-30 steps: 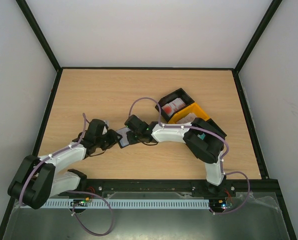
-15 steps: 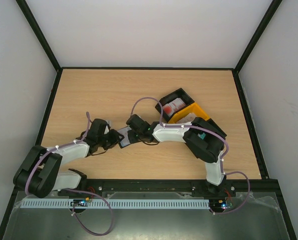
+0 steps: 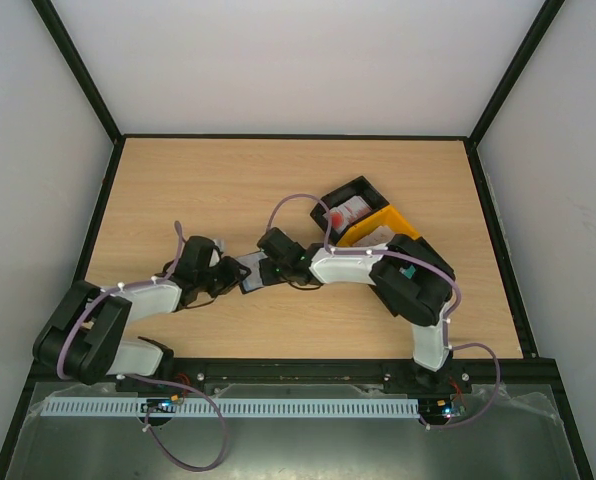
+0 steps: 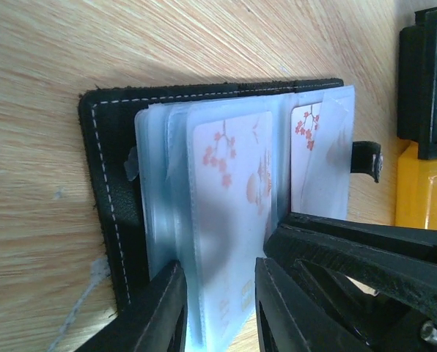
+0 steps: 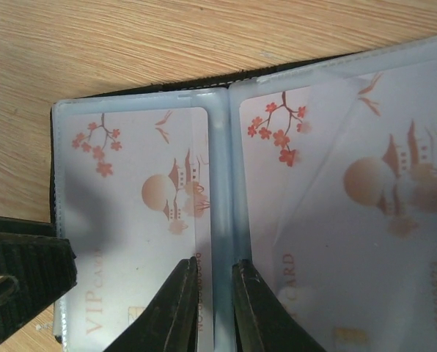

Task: Put the credit cards into the card holder
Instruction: Adjust the credit card in the card holder.

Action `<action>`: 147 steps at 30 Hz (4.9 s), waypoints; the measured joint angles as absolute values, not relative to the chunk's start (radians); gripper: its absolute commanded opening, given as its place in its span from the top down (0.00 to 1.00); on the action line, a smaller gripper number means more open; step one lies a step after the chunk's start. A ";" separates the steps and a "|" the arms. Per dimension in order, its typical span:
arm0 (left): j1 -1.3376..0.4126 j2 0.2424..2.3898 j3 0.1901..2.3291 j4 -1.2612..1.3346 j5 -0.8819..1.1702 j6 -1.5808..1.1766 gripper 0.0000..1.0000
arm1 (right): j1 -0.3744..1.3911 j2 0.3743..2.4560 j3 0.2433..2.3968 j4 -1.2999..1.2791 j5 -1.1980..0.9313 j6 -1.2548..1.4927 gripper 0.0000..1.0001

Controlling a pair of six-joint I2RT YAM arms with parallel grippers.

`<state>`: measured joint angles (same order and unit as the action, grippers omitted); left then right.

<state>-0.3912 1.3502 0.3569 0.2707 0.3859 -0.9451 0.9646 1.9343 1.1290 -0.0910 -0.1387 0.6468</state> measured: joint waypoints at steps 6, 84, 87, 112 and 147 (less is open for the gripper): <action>-0.391 1.357 0.358 0.303 0.424 -0.946 0.75 | 0.950 1.896 1.096 -0.089 -0.142 0.665 0.85; -0.449 1.422 0.347 0.503 0.477 -1.037 0.61 | 0.853 1.839 1.007 0.017 -0.305 0.693 0.72; -0.449 1.422 0.347 0.503 0.474 -1.036 0.60 | 0.853 1.840 1.008 -0.006 -0.296 0.687 0.72; -0.449 1.350 0.352 0.339 0.339 -0.993 0.56 | 0.853 1.893 1.046 -0.022 -0.361 0.674 0.92; -0.449 1.423 0.360 0.419 0.411 -0.991 0.63 | 0.889 1.897 1.086 -0.122 -0.241 0.608 0.98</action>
<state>-0.4488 1.4235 0.3599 0.4191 0.4110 -0.9909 0.8886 1.8969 1.0859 -0.1223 -0.2405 0.6083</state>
